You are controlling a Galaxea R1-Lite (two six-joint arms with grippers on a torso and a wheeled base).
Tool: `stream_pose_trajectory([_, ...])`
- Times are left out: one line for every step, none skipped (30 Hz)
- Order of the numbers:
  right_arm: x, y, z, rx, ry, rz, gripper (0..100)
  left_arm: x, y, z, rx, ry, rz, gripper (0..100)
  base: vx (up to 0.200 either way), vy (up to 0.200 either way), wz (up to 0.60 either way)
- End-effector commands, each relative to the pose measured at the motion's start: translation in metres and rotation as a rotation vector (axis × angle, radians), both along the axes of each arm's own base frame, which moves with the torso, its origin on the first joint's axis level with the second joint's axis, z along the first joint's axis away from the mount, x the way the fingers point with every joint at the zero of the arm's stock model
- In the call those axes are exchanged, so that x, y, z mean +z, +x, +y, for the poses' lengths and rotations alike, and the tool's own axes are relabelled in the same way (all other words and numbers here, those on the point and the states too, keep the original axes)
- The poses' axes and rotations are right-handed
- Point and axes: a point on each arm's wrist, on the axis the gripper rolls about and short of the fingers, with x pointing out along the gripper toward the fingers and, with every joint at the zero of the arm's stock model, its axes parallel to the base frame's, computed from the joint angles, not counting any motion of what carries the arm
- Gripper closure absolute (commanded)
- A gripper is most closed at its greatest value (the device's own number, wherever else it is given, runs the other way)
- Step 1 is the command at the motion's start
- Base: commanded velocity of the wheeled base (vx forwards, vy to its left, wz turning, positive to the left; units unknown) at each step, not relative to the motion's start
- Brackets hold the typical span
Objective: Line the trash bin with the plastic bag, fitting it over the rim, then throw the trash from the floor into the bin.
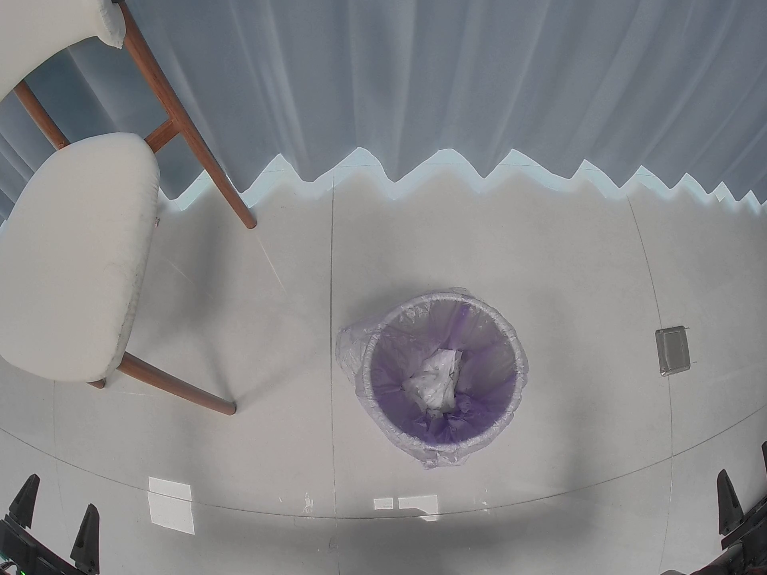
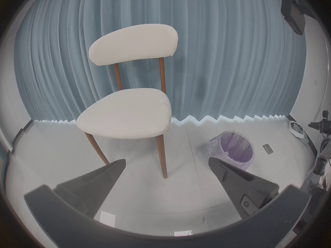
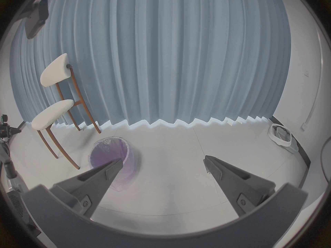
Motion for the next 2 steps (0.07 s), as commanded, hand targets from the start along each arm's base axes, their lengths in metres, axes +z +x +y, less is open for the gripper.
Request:
stream_pose_trajectory([-0.0047,0.0003,0.0000,-0.002,-0.003,0.004,0,-0.0051,0.0005,0.0000,0.000,0.000,0.007,0,0.000,0.000,0.00])
stream_pose_trajectory([-0.0048,0.0002,0.0000,0.000,-0.003,0.003,0,-0.0051,0.0006,0.0000,0.000,0.000,0.008,0,0.000,0.000,0.00])
